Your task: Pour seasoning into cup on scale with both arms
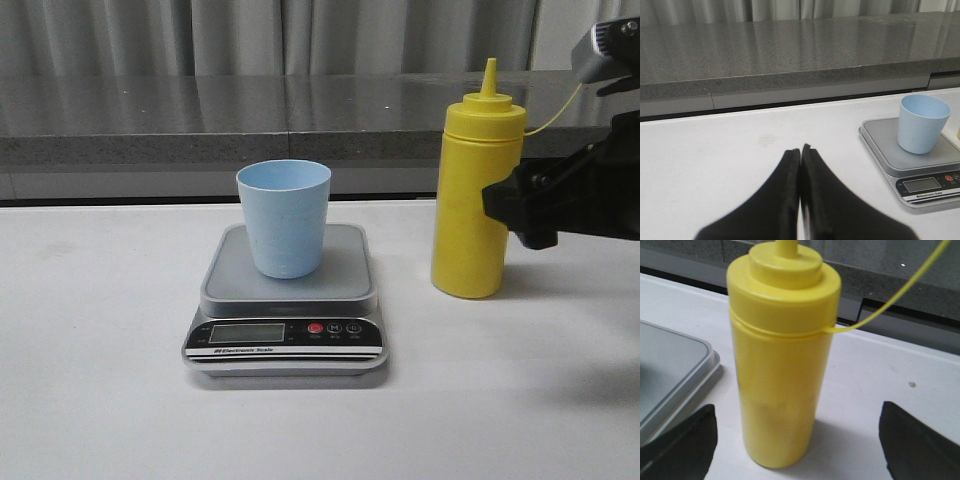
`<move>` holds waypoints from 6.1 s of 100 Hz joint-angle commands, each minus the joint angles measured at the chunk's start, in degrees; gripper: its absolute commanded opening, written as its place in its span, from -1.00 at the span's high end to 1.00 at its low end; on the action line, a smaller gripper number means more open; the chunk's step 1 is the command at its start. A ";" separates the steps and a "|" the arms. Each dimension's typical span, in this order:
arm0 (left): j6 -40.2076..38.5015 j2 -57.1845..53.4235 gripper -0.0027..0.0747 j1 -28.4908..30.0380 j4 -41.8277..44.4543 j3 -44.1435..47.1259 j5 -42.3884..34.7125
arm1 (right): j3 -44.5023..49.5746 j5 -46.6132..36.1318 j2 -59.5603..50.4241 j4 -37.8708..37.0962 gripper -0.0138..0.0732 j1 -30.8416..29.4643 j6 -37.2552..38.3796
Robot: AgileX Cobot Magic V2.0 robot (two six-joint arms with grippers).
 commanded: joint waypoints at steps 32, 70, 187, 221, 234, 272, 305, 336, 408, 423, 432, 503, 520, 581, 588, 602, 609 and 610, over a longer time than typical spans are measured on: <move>-0.04 0.73 0.98 -0.01 -0.96 -1.48 -4.29 | -2.65 -19.11 8.74 -4.00 -0.80 0.19 2.24; -0.04 0.73 0.98 -0.01 -0.96 -1.48 -4.29 | -8.71 -13.86 8.94 -2.85 -0.80 0.19 2.24; -0.04 0.73 0.98 -0.01 -0.96 -1.48 -4.29 | -15.64 -14.18 14.73 -0.53 -0.80 0.19 2.24; -0.04 0.73 0.98 -0.01 -0.96 -1.48 -4.29 | -16.43 -13.88 16.70 -0.53 -0.71 0.19 2.24; -0.04 0.73 0.98 -0.01 -0.96 -1.48 -4.29 | -16.43 -14.78 16.82 -0.53 -0.37 0.19 2.24; -0.04 0.73 0.98 -0.01 -0.96 -1.48 -4.29 | -16.43 -16.85 16.82 -0.58 -0.15 0.19 2.19; -0.04 0.73 0.98 -0.01 -0.96 -1.48 -4.29 | -16.43 -8.22 11.00 -3.75 -0.15 0.19 -2.86; -0.04 0.73 0.98 -0.01 -0.96 -1.48 -4.29 | -19.45 11.37 0.83 -9.44 -0.15 0.19 -4.96; -0.04 0.73 0.98 -0.01 -0.96 -1.48 -4.29 | -36.98 45.76 0.28 -44.23 -0.15 7.62 -4.96; -0.04 0.73 0.98 -0.01 -0.96 -1.48 -4.29 | -38.54 51.39 0.28 -50.28 -0.15 10.08 -4.96; -0.04 0.73 0.98 -0.01 -0.96 -1.48 -4.29 | -40.22 53.84 0.36 -53.56 -0.15 11.15 -4.96; -0.04 0.73 0.98 -0.01 -0.96 -1.48 -4.29 | -43.32 63.24 5.42 -77.30 -0.15 12.18 -4.96; -0.04 0.73 0.98 -0.01 -0.96 -1.48 -4.29 | -43.90 63.65 5.69 -80.87 -0.15 12.85 -4.96; -0.04 0.73 0.98 -0.01 -0.96 -1.48 -4.29 | -43.90 69.08 8.23 -90.02 -0.15 15.09 -4.81; -0.04 0.73 0.98 -0.01 -0.96 -1.48 -4.29 | -43.90 69.35 8.23 -90.02 -0.15 15.09 -4.73; -0.04 0.73 0.98 -0.01 -0.96 -1.48 -4.29 | -43.90 69.37 8.23 -90.02 -0.15 15.09 -3.94; -0.04 0.73 0.98 -0.01 -0.96 -1.48 -4.29 | -43.90 69.37 8.23 -90.02 -0.15 15.09 -3.36; -0.04 0.73 0.98 -0.01 -0.96 -1.48 -4.29 | -43.90 69.37 8.23 -90.02 -0.15 15.09 -3.15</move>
